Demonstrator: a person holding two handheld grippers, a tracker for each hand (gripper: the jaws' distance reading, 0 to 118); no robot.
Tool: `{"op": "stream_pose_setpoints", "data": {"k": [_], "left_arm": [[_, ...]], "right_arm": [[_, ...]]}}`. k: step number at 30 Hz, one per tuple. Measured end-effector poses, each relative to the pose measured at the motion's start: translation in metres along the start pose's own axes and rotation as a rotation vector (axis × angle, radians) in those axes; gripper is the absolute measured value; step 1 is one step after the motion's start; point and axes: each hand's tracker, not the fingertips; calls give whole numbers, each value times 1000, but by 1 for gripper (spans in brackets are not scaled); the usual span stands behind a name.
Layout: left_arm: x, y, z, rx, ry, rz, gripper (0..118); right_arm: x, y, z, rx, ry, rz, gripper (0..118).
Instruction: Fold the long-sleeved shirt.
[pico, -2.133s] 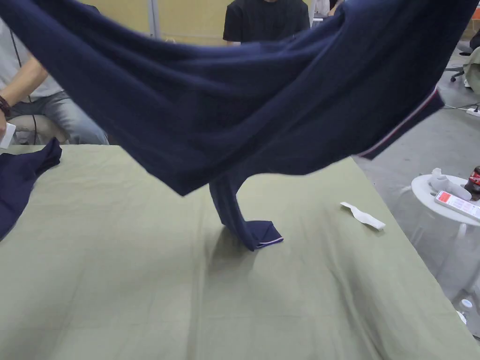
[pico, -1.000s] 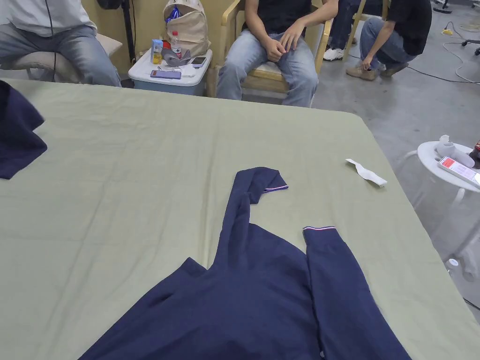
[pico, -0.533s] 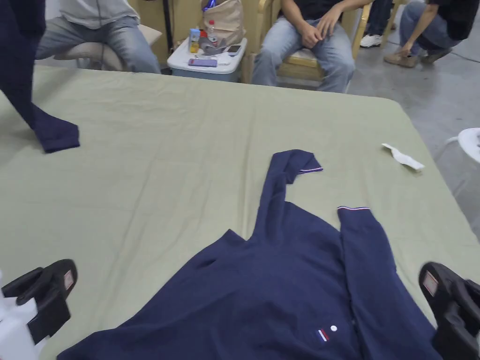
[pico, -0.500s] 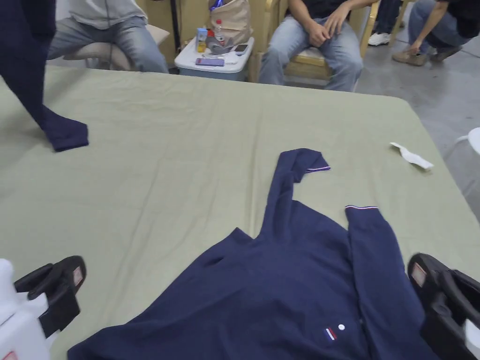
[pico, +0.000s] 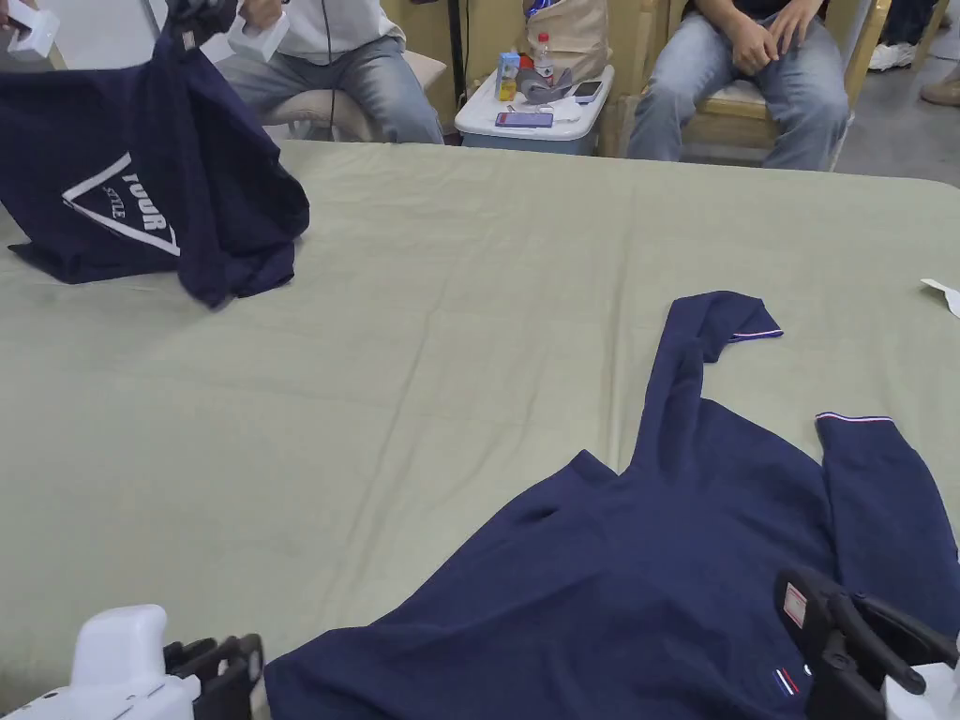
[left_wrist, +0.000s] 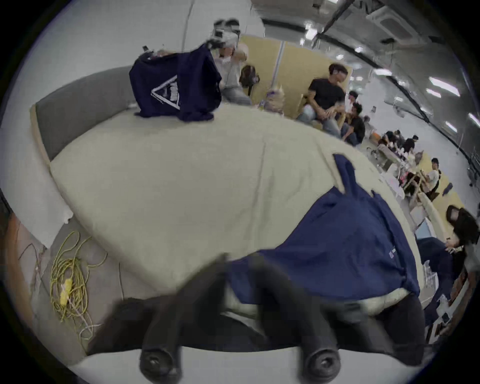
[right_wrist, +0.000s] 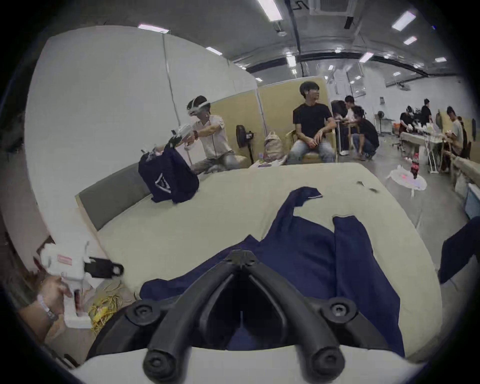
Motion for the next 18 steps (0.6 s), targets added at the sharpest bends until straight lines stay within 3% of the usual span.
{"op": "stream_pose_setpoints", "data": {"k": [1,2,4,9,12,14,16,18], "left_arm": [[0,-3,-14,-38,12,5,68],[5,-3,-27,-68,4,7,74],[8,-5,-56,-141,-63,48,73],[3,1,-110,-329,-35,61,65],[-1,4,-103,-278,1,57,42],[-11,0,-103,-257,-1,74,0],[-17,3,-97,-210,-40,106,0],[-4,6,-56,-86,-64,96,0]], "right_arm": [[4,0,1,-2,-6,-11,0],[6,0,1,-7,-13,-13,0],[15,-3,2,-17,-35,-15,0],[34,-7,2,-51,-100,-36,0],[47,-8,-5,-76,-140,-41,0],[56,-7,-11,-85,-160,-42,0],[68,-4,-24,-95,-165,-37,1],[79,5,-40,-115,-201,24,1]]}}
